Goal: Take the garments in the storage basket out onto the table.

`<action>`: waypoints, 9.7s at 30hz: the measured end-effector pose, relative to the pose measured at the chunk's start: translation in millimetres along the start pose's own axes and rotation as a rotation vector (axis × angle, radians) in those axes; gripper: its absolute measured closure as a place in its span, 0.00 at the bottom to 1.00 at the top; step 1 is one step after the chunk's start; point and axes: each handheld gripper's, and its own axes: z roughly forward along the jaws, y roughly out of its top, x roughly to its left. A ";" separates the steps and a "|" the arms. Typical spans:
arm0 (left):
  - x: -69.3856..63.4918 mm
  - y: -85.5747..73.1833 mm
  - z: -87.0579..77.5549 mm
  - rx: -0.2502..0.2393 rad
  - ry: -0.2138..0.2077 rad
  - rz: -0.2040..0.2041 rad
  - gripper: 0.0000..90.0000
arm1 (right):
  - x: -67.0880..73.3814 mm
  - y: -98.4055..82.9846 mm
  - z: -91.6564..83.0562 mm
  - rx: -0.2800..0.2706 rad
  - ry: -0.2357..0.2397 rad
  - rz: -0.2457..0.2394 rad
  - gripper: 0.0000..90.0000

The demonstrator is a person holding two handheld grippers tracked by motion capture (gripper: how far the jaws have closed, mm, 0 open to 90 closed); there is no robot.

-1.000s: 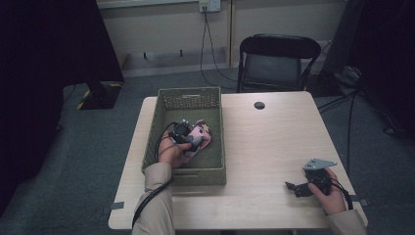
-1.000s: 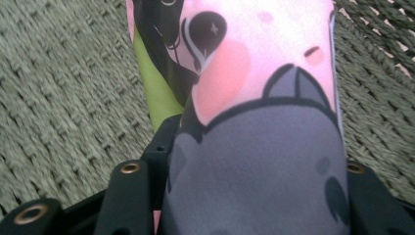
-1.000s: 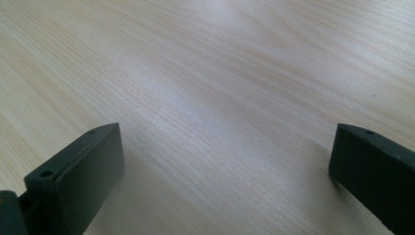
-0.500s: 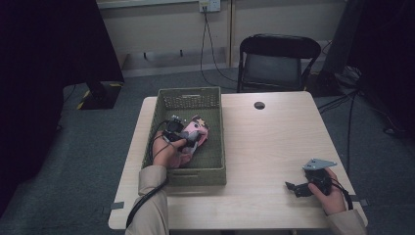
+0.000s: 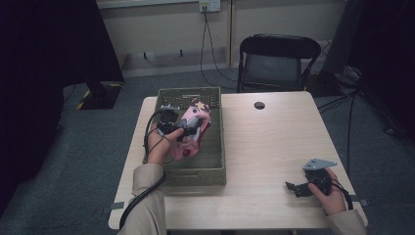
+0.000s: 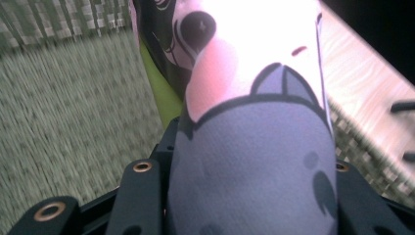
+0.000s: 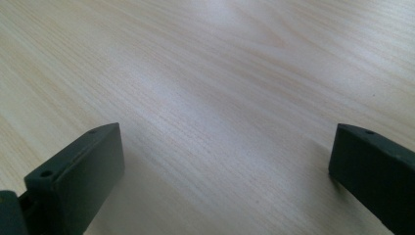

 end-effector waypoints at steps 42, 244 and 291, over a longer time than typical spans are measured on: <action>-62.3 39.9 -29.3 -0.251 -0.225 0.062 0.62 | 0.1 0.0 0.0 0.000 -0.001 0.001 0.00; -201.3 -39.7 205.2 0.085 -0.035 0.144 0.43 | 0.3 -0.1 -0.2 0.000 -0.003 0.002 0.00; -208.8 -30.9 155.8 0.089 -0.176 0.193 0.03 | 0.6 -0.3 -0.3 0.001 -0.005 0.004 0.00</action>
